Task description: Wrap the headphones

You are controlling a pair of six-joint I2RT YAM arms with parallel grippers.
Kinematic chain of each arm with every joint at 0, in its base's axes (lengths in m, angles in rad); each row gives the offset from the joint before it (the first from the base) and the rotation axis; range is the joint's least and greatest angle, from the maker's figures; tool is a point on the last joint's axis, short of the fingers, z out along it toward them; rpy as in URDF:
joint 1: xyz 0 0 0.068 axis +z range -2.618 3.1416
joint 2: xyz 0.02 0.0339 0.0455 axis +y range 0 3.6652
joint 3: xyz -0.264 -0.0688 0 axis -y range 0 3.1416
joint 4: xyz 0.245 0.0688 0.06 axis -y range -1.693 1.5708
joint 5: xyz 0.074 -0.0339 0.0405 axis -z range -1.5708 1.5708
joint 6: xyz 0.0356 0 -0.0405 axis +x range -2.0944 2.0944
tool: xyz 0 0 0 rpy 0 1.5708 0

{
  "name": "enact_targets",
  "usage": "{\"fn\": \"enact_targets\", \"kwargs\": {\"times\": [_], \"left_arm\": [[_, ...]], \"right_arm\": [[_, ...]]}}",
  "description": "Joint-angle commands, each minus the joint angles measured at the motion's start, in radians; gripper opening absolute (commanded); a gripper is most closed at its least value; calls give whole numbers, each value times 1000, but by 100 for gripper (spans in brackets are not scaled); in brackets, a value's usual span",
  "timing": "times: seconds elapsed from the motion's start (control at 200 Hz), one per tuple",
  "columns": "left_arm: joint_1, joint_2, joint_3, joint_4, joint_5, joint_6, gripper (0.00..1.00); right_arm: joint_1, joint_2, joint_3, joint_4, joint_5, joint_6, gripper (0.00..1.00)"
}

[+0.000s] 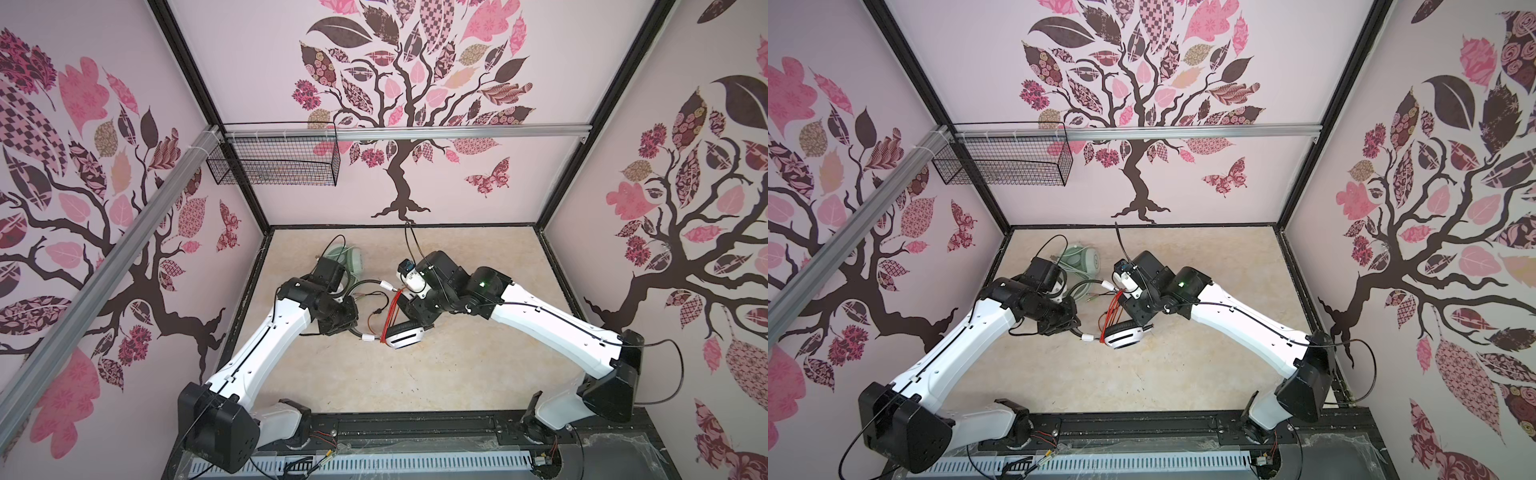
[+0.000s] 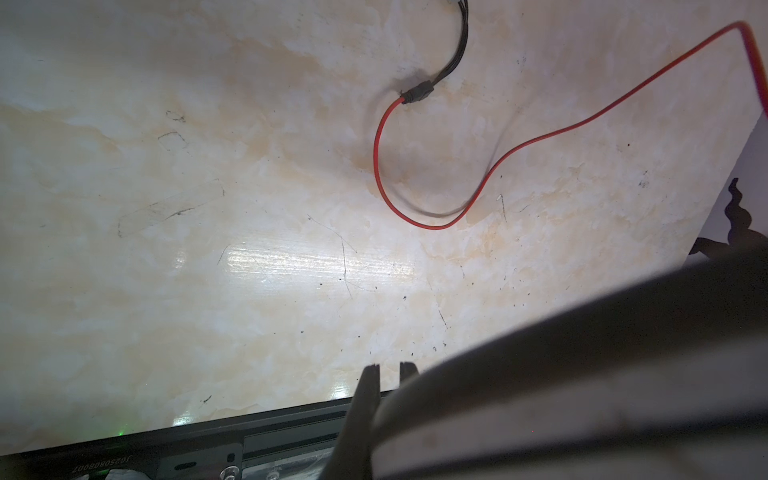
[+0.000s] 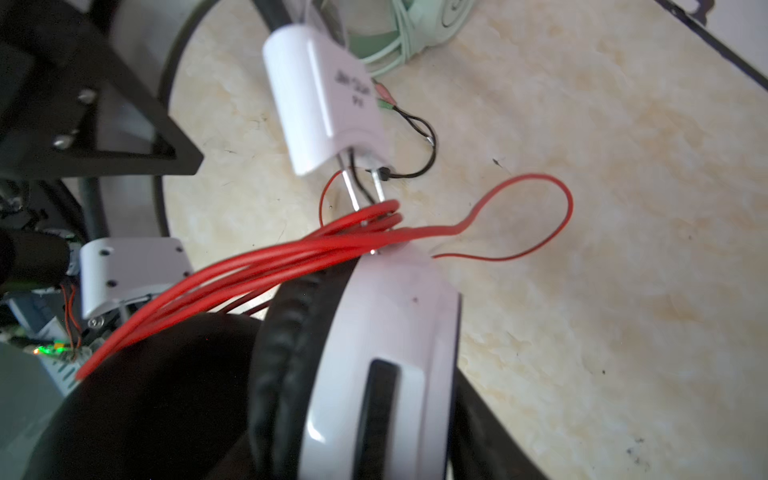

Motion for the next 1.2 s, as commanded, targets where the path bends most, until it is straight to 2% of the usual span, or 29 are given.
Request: {"fn": "enact_targets", "kwargs": {"times": [0.0, 0.105, 0.15, 0.22, 0.32, 0.375, 0.42, 0.555, 0.71, 0.865, 0.945, 1.095, 1.19], "left_arm": [[11, 9, 38, 23, 21, 14, 0], [11, 18, 33, 14, 7, 24, 0], [12, 17, 35, 13, 4, 25, 0], [13, 14, 43, 9, 4, 29, 0], [17, 8, 67, -10, 16, 32, 0], [25, 3, 88, -19, 45, 31, 0], [30, -7, 113, -22, 72, 27, 0], [51, -22, 207, -47, 123, 1, 0], [92, -12, 308, -67, 180, -35, 0], [101, 18, 409, -83, 201, -53, 0], [102, 31, 441, -86, 208, -58, 0], [104, 55, 481, -90, 206, -60, 0], [107, 69, 502, -98, 201, -52, 0]], "right_arm": [[9, -72, 33, -21, -96, -54, 74], [2, -128, 43, -16, -133, -91, 83], [-32, -152, 52, -10, -178, -77, 84], [-148, -181, 58, 12, -308, -15, 83], [-344, -238, -35, 118, -509, 86, 82], [-416, -246, -101, 183, -571, 122, 81], [-439, -247, -165, 237, -565, 133, 81], [-441, -257, -411, 526, -535, 199, 81], [-442, -230, -676, 895, -467, 432, 82], [-440, -161, -810, 1156, -582, 560, 79], [-421, -106, -846, 1264, -607, 574, 77], [-357, 33, -813, 1364, -635, 574, 72], [-301, 88, -793, 1390, -605, 515, 71]]}}
